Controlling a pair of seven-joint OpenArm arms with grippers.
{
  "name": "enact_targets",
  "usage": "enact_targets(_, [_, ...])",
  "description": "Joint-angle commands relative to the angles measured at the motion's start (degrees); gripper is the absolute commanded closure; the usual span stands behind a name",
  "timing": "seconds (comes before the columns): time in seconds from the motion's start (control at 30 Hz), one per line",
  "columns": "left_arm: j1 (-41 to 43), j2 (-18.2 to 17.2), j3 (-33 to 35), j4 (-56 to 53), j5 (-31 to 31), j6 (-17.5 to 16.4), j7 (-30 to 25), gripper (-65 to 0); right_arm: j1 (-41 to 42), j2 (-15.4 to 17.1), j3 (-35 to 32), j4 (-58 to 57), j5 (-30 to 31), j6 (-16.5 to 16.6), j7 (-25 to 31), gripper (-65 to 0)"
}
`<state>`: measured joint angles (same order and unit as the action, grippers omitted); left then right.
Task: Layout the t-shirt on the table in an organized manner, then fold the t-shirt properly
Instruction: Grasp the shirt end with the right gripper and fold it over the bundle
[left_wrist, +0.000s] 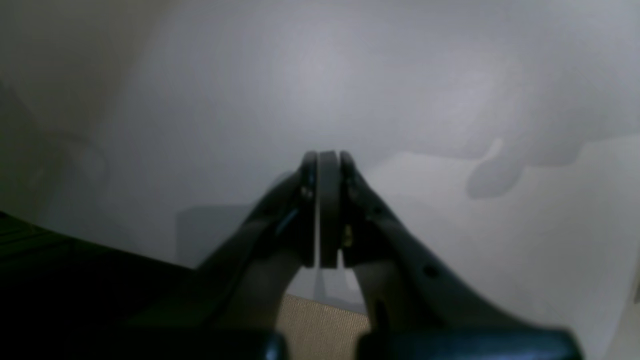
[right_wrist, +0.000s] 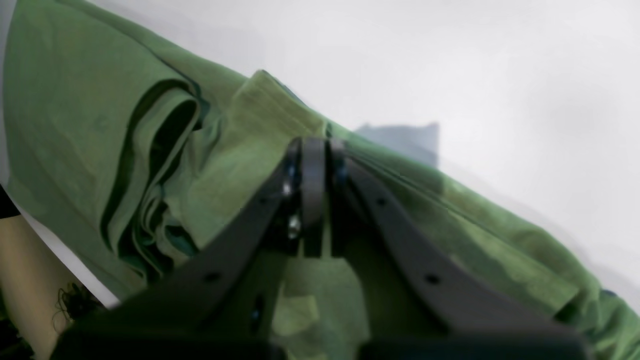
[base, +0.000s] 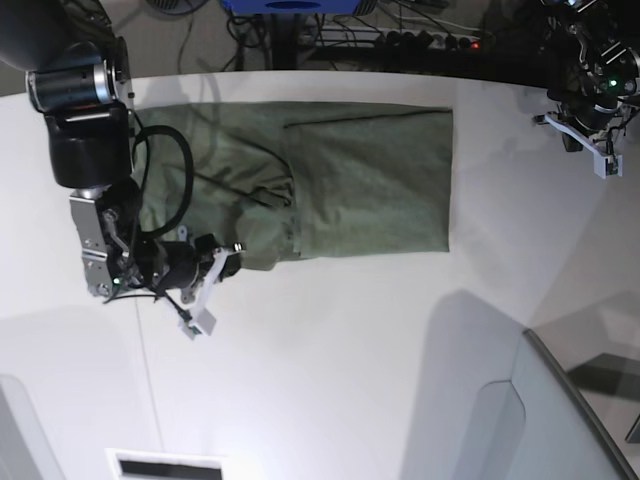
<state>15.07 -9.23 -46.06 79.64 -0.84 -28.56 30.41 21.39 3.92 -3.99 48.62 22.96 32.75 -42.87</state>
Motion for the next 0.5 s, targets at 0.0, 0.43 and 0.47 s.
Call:
enact_targets(0.0, [-0.17,-1.10,-0.22,0.85,-0.35,0.20,-1.01,0.0,1.69,0.16,0.34,0.74,1.08,0.17,0.72,-0.8])
enact_targets(0.43, [-0.26,-1.10,-0.31,0.76,-0.35,0.20,-1.01,0.0,-4.73,-0.01,1.48,14.72,1.61,0.17,-12.82,-0.8])
enact_targets(0.47, [-0.26,-1.10,-0.31,0.76,-0.35,0.20,-1.01,0.0,-5.78,-0.01,2.54,16.30,1.61,0.17,-13.96,-0.8])
